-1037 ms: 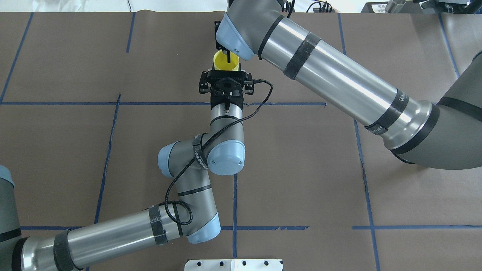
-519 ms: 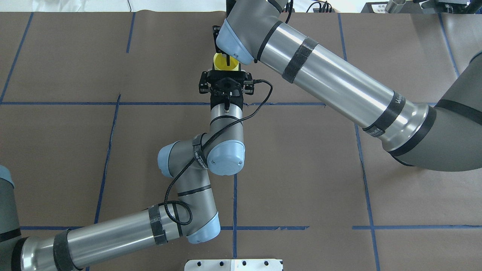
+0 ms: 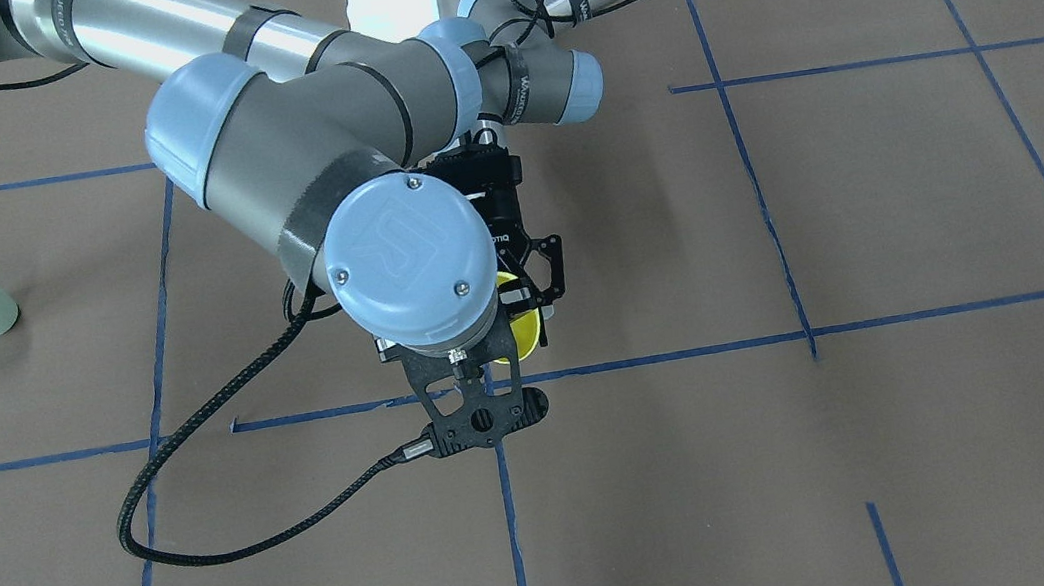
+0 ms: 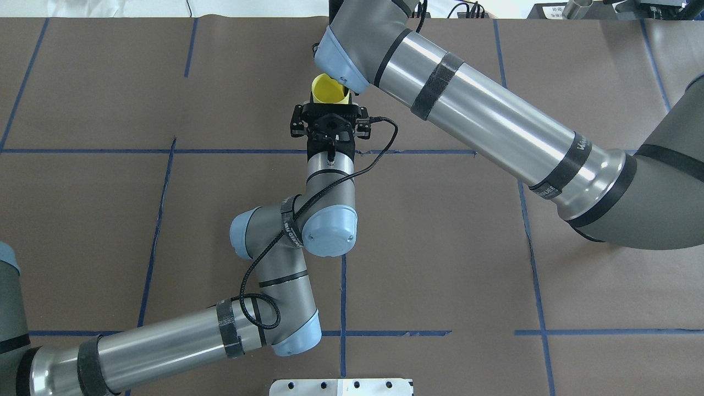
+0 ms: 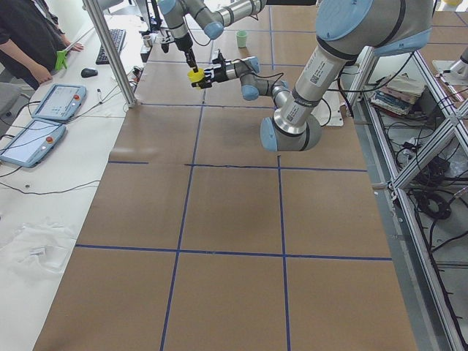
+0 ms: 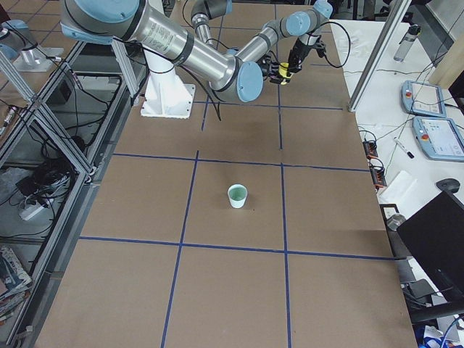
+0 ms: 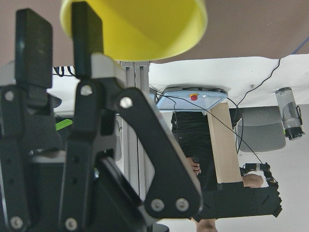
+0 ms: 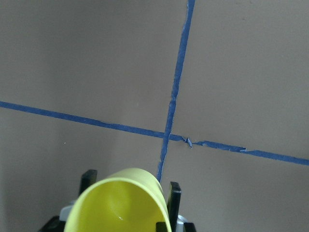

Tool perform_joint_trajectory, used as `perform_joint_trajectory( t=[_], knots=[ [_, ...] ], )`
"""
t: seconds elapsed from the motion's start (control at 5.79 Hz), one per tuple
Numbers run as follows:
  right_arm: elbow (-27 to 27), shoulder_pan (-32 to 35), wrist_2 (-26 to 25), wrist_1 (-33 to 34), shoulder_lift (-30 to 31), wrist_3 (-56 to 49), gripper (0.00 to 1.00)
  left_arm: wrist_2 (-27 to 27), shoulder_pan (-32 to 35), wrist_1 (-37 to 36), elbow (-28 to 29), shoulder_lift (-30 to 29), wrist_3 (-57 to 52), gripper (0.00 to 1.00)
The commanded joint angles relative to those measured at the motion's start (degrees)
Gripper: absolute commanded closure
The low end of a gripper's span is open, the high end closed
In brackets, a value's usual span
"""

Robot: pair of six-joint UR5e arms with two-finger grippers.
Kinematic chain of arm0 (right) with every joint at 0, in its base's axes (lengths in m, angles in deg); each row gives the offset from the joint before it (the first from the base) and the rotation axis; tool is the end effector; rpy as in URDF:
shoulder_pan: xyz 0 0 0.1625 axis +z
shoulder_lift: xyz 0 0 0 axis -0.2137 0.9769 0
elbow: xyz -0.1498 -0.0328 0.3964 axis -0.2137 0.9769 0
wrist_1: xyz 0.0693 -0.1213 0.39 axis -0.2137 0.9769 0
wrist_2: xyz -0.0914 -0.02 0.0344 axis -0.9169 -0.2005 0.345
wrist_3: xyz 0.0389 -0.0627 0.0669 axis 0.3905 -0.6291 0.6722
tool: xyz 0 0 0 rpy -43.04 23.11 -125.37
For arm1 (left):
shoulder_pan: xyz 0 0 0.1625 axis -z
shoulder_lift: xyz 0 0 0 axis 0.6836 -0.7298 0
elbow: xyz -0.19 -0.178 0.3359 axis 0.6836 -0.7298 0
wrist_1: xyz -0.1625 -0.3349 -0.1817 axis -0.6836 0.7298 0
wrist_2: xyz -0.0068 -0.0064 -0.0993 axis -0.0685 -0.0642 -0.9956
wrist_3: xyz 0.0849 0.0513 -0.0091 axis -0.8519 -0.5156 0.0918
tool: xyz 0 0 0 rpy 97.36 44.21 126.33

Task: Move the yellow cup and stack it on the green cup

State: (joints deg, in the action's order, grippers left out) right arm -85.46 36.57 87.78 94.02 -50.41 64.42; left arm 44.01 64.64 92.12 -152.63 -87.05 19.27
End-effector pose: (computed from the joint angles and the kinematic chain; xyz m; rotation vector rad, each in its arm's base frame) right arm -0.4928 -0.6637 0.0765 -0.1738 -0.8154 -0.2566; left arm 0.6134 -0.4738 0.1613 1.2197 0.6194 -0.4838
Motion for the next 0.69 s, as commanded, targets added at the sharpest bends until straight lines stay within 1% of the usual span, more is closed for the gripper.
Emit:
perform_joint_trajectory(
  t=[0.0,0.17,0.35,0.52],
  knots=[
    [0.0,0.0,0.0,-0.1,-0.2,2.1,1.0,0.0,0.0,0.0,-0.1,0.1,0.0,0.53],
    [0.0,0.0,0.0,-0.2,-0.5,2.3,1.0,0.0,0.1,0.3,-0.3,0.1,-2.2,0.3],
    [0.0,0.0,0.1,-0.4,-0.6,3.6,1.0,0.0,0.1,0.4,-0.9,0.1,-2.7,0.23],
    [0.1,0.0,0.2,-4.1,-0.5,8.8,1.0,0.0,0.1,0.4,-1.1,0.2,-2.8,0.23]
  ],
)
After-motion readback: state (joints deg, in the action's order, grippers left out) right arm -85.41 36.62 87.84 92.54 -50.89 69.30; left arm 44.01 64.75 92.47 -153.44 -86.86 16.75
